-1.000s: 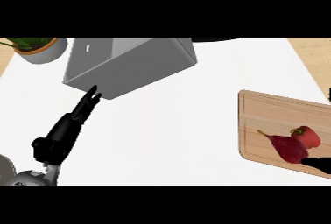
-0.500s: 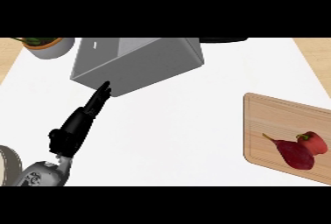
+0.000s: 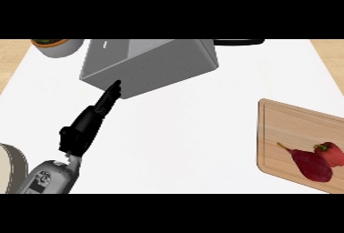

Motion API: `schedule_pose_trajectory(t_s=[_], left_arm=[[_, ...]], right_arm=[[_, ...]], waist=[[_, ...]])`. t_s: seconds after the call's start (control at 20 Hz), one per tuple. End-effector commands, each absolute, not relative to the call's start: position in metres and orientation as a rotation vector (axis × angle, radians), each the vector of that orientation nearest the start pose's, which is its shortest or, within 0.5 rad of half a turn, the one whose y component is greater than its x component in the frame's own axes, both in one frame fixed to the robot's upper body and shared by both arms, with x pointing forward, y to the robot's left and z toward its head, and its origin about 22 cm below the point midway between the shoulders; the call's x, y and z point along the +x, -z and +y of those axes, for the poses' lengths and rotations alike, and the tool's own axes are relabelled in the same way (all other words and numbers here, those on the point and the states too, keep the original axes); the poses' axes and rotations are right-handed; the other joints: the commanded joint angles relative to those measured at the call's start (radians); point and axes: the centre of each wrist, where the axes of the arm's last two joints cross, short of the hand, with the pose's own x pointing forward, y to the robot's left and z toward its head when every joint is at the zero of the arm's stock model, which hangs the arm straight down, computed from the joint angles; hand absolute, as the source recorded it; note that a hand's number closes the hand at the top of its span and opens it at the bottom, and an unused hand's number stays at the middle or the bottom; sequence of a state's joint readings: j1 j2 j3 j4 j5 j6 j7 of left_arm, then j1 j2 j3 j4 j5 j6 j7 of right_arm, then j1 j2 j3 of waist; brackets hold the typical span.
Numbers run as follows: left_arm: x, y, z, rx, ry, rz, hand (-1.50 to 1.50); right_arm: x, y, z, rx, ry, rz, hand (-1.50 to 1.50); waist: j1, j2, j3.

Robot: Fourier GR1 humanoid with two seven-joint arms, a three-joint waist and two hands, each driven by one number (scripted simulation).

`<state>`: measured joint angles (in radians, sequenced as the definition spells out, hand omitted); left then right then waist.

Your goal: Pick the bell pepper from the cutting board and place it in the cardboard box

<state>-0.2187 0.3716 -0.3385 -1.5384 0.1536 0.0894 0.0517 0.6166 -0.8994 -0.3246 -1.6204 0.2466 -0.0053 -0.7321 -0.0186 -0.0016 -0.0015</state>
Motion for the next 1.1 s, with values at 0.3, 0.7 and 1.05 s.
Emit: schedule_pose_trajectory(t_s=[0.3,0.7,1.05], left_arm=[[0.279,-0.055,0.219,-0.033,0.462,-1.598,0.00],[0.297,-0.047,0.210,-0.034,0.444,-1.614,0.00],[0.281,-0.046,0.202,-0.034,0.456,-1.596,0.00]], right_arm=[[0.127,-0.078,-0.465,-0.708,-1.096,-1.460,-1.50],[0.159,-0.060,-0.446,-0.769,-1.117,-1.345,-1.50],[0.162,-0.020,-0.461,-0.753,-1.082,-1.412,-1.50]], waist=[[0.021,0.001,0.002],[0.017,0.002,0.001],[0.018,0.001,0.002]])
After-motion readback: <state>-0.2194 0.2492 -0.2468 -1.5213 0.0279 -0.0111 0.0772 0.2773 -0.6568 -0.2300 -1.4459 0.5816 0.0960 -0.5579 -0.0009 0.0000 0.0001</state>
